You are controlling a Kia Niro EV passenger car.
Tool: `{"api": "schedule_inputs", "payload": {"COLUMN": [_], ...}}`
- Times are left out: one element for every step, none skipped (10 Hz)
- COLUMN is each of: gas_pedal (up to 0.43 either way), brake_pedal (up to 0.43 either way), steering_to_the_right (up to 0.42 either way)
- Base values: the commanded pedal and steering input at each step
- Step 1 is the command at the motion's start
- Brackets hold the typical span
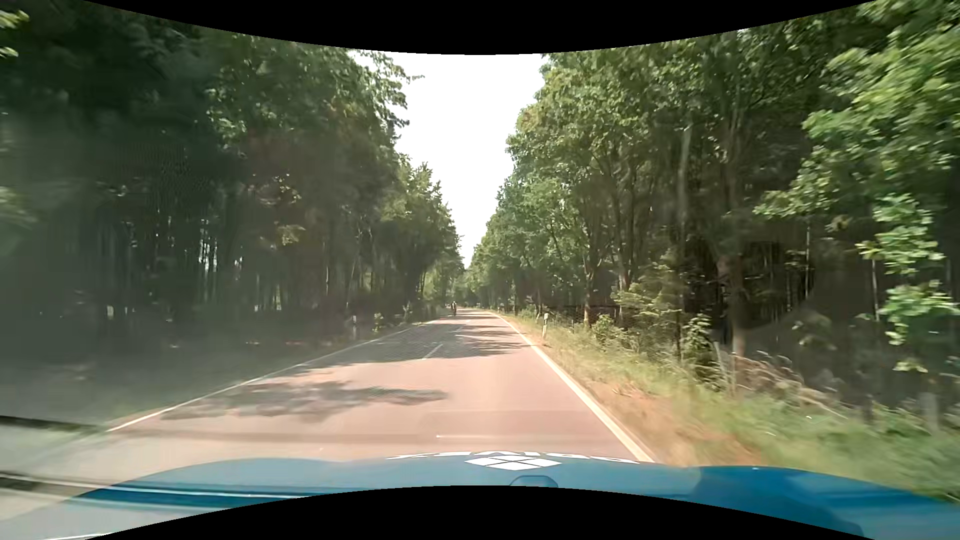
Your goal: Follow the waypoints while adhering to traffic rules and regulations
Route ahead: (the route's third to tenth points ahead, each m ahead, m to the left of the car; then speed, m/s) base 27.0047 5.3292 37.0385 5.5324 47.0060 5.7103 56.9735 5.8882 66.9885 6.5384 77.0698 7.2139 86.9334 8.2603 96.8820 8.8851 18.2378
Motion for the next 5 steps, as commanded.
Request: {"api": "schedule_inputs", "payload": {"gas_pedal": [0.177, 0.177, 0.177, 0.177, 0.177], "brake_pedal": [0.000, 0.000, 0.000, 0.000, 0.000], "steering_to_the_right": [-0.005, -0.005, -0.004, -0.005, -0.005]}}
